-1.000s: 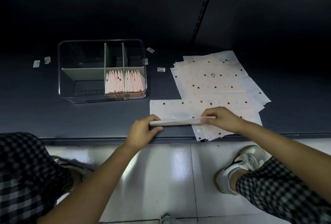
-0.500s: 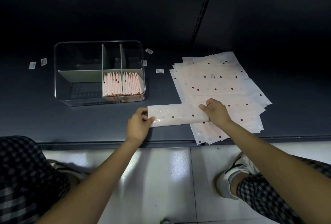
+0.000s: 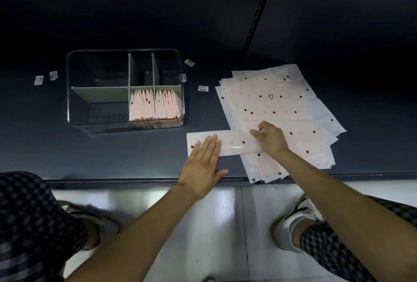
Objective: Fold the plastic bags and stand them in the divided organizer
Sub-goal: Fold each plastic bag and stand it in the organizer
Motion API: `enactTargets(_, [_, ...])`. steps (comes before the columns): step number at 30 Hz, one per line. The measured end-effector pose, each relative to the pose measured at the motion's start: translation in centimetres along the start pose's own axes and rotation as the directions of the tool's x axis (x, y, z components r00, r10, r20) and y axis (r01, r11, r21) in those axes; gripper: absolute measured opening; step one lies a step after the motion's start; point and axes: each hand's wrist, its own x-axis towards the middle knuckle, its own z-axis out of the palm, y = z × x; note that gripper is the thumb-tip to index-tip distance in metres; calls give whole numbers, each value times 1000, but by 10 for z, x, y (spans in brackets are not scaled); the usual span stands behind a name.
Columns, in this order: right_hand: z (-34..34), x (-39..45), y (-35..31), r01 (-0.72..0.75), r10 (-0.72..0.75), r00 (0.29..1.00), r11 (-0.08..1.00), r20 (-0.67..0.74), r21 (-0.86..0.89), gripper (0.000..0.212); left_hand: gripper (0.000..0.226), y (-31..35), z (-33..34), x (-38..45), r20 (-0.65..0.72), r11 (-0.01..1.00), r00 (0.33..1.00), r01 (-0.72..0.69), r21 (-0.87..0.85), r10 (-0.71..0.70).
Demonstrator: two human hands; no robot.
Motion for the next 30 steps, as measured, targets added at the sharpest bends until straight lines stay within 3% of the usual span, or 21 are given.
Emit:
enactTargets(6, [2,1,1,-47,47,999,998,-5,50,30,81,-12,12,-9,63,995,997,44,93,-50])
enactTargets(8, [2,-8,-5,-73,74,995,997,-69,23,29,81,-13,12,-11,67,994,997,35,104,-42])
enactTargets(10, [6,-23,-11,5,-51,964,985,-261,-175,28,81,-13,12,-11,67,994,997,35,107,-42])
enactTargets(12, [15,-40,-17,222,-327,884,922,-333,-317,33,80,-13,11,-11,72,994,996,38,103,-46])
enactTargets(13, [22,-49,-24,362,-448,852,877,-270,-316,37,80,-13,11,-11,73,994,996,39,105,-47])
enactTargets(15, [40,-65,-35,609,-638,770,736,-4,-295,45,79,-12,10,-10,81,994,996,36,107,-44])
enactTargets(17, [61,-73,-44,717,-672,696,624,255,-312,53,77,-12,9,-10,103,995,994,23,97,-33])
enactTargets(20, [75,-70,-39,689,-598,725,645,343,-332,60,77,-13,8,-9,116,995,993,16,100,-27])
enactTargets(27, [26,-40,16,571,-495,820,739,287,-357,63,79,-14,9,-10,96,994,995,29,105,-39])
enactTargets(30, [9,-34,21,517,-472,853,820,223,-244,55,79,-14,9,-10,97,995,995,28,95,-37])
